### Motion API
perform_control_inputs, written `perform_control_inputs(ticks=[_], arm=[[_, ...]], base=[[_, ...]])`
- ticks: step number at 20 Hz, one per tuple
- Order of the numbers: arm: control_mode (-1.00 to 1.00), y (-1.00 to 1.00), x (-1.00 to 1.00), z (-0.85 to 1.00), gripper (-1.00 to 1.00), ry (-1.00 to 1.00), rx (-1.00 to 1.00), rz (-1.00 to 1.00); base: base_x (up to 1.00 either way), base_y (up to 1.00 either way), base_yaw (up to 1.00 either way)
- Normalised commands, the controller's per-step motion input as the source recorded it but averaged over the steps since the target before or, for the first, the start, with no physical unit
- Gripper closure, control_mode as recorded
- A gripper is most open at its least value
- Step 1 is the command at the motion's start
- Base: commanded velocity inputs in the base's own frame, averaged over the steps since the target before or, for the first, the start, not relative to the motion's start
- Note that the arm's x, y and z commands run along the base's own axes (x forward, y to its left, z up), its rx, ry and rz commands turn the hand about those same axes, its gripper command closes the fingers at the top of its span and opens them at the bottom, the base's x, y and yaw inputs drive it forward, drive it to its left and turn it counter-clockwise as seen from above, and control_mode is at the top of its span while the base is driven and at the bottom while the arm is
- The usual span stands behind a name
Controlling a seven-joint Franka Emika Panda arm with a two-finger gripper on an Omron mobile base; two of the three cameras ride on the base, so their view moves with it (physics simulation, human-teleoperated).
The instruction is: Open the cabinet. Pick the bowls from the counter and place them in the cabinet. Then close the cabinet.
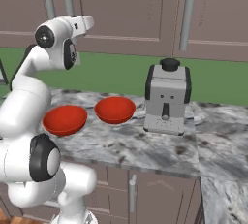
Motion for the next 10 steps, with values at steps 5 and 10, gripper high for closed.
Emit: perform_control_inputs(ticks=[5, 10], arm=[[-1.00, -1.00, -0.01, -0.16, 1.00, 0.73, 0.22, -0.32], [-1.00, -1.00, -0.36, -0.35, 1.00, 0.26, 0.30, -0.35]], base=[[0.00, 0.00, 0.00], [0.00, 0.00, 0.00]])
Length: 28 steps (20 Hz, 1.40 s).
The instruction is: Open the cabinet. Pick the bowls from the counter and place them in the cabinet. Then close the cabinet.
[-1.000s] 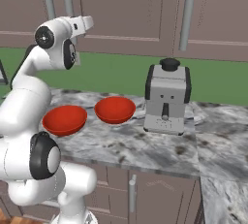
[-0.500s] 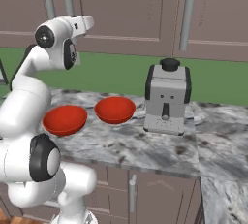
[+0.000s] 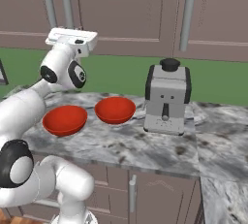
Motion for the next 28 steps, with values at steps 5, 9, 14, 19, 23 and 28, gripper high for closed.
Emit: perform_control_inputs(ticks=[5, 9, 14, 19, 23, 28], arm=[[-1.00, -1.00, -0.26, -0.51, 1.00, 0.03, 0.28, -0.21], [-1.00, -1.00, -0.35, -0.06, 1.00, 0.17, 0.32, -0.15], [-1.00, -1.00, -0.51, 0.00, 1.00, 0.29, 0.36, -0.18], [-1.00, -1.00, -0.50, 0.00, 1.00, 0.30, 0.40, -0.19], [-1.00, -1.00, -0.51, -0.02, 1.00, 0.19, 0.40, -0.16], [-1.00, -1.00, -0.47, -0.08, 1.00, 0.11, 0.39, -0.13]], base=[[0.00, 0.00, 0.00], [0.00, 0.00, 0.00], [0.00, 0.00, 0.00], [0.00, 0.00, 0.00], [0.00, 0.00, 0.00], [0.00, 0.00, 0.00]])
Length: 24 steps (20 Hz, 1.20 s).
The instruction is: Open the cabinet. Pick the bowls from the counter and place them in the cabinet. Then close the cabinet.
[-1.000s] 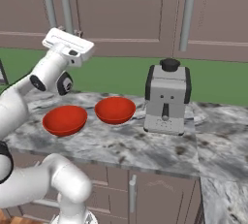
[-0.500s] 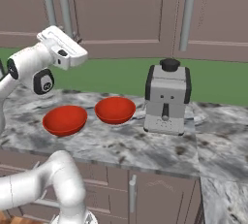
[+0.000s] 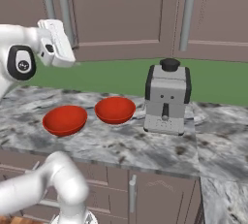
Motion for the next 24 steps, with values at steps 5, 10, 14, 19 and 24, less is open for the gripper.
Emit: perform_control_inputs(ticks=[5, 10, 14, 19, 24], arm=[[-1.00, -1.00, -0.51, -0.15, 1.00, 0.04, 0.39, -0.10], [-1.00, -1.00, -0.56, -0.30, 1.00, 0.00, 0.38, -0.06], [-1.00, -1.00, -0.56, -0.68, 1.00, -0.11, 0.41, 0.00], [-1.00, -1.00, -0.48, -0.92, 1.00, -0.22, 0.44, 0.04], [-1.00, -1.00, -0.36, -1.00, 1.00, -0.19, 0.41, 0.10]], base=[[0.00, 0.00, 0.00], [0.00, 0.00, 0.00], [0.00, 0.00, 0.00], [0.00, 0.00, 0.00], [0.00, 0.00, 0.00]])
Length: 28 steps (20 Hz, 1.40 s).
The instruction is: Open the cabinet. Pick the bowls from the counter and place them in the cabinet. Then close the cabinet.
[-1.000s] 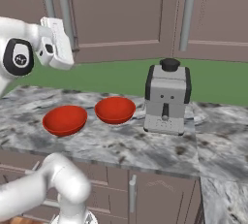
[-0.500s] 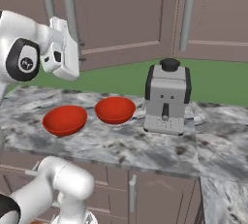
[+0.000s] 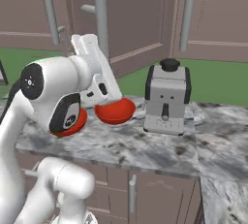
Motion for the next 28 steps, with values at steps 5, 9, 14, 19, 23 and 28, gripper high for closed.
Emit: perform_control_inputs(ticks=[5, 9, 14, 19, 23, 28], arm=[[-1.00, -1.00, -0.07, -0.73, 1.00, 0.02, 0.44, 0.03], [-1.00, -0.57, 0.05, -0.29, -1.00, 0.09, 0.29, 0.03], [-1.00, -0.51, -0.65, 0.26, -1.00, -0.06, 0.07, 0.11], [-1.00, -0.08, -1.00, 0.62, -1.00, 0.02, 0.00, 0.10], [-1.00, 0.24, -1.00, 0.69, -1.00, 0.04, 0.00, 0.07], [-1.00, 0.11, -1.00, 0.70, -1.00, 0.00, 0.00, 0.00]], base=[[0.00, 0.00, 0.00], [0.00, 0.00, 0.00], [0.00, 0.00, 0.00], [0.00, 0.00, 0.00], [0.00, 0.00, 0.00], [0.00, 0.00, 0.00]])
